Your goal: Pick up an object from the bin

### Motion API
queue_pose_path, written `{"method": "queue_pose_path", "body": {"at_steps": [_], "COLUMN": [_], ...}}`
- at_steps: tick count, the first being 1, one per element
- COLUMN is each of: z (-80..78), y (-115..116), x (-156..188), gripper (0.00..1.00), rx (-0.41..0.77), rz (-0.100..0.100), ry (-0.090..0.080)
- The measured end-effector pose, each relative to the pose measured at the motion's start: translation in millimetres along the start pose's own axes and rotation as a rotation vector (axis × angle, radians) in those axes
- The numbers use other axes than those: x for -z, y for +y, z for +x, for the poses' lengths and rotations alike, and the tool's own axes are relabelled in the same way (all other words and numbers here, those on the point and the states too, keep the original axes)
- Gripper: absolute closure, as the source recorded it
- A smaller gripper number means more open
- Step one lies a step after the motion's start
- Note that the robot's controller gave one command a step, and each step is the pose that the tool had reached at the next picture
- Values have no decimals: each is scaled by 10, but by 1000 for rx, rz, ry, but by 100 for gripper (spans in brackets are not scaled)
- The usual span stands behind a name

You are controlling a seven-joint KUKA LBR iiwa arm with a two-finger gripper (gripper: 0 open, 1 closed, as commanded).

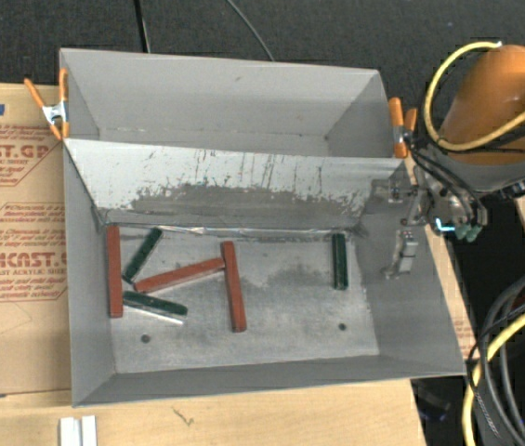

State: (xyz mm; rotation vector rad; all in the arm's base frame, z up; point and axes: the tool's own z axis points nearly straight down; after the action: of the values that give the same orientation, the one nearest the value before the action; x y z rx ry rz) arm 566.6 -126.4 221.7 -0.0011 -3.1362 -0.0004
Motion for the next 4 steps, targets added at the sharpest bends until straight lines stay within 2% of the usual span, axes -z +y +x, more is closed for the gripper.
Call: {"method": "queue_pose_path", "body": {"at_steps": [1,2,3,4], "z": [-6,-106,-189,-182], "y": [3,80,76,-51], "x": [31,34,-545,-1149], "gripper": [0,0,0,0], "rx": [0,182,374,469], "rz": [1,2,4,3], "ry": [-4,-8,-14,-11]}}
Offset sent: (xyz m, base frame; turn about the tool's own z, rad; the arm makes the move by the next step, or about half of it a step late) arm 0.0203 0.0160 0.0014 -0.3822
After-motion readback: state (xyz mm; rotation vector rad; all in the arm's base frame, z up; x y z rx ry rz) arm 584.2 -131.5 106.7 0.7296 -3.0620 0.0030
